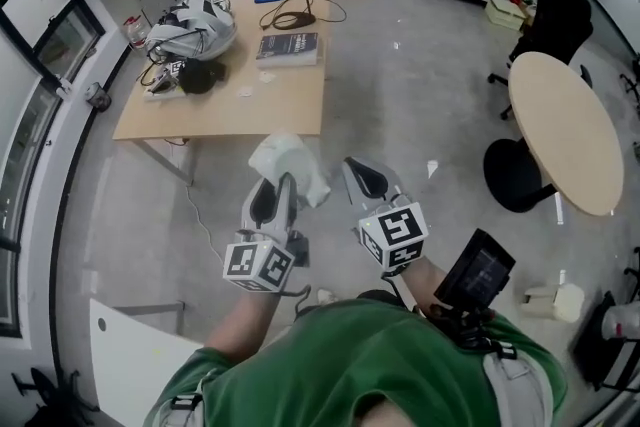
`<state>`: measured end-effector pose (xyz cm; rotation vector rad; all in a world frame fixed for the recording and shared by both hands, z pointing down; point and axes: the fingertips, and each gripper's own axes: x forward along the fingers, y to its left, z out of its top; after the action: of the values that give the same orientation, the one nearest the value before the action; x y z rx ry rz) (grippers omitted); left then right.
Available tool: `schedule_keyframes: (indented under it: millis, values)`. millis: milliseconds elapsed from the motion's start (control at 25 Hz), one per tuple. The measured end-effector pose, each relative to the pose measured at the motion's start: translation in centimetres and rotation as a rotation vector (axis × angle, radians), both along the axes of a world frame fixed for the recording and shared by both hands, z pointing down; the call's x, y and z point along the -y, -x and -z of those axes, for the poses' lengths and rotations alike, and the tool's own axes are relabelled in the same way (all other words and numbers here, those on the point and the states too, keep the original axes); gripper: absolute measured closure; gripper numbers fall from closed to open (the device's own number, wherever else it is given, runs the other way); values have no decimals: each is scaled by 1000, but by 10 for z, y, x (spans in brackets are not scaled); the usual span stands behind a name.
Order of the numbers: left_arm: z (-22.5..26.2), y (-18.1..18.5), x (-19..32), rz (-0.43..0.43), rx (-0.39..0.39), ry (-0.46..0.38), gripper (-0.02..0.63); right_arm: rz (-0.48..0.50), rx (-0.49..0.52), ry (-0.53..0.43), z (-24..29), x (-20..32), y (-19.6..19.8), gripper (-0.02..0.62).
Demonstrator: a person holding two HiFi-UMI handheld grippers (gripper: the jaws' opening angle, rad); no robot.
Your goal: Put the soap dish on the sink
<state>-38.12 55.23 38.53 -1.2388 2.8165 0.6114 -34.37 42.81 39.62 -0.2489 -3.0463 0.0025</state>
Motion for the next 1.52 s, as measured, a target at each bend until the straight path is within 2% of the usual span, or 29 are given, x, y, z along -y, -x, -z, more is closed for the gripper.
schedule_keyframes:
  millis: [160,320,680,1160,1520]
  values:
    - [0,-20,46,-65,-1,3,469,-63,0,1,0,42,-28,594]
    - [-2,-47,105,-165,4,2,469,-157,9,-3,-1,93,-64,594]
    - [-2,-133,231,-404,6,5,469,-391,11,2,0,200,-173,594]
    - [-2,-249,359,-704,16,-3,469,-692,21,-10,0,302,-313,594]
    - [4,-319,422,-876,27,-13,469,-863,25,-18,3,351,-390,594]
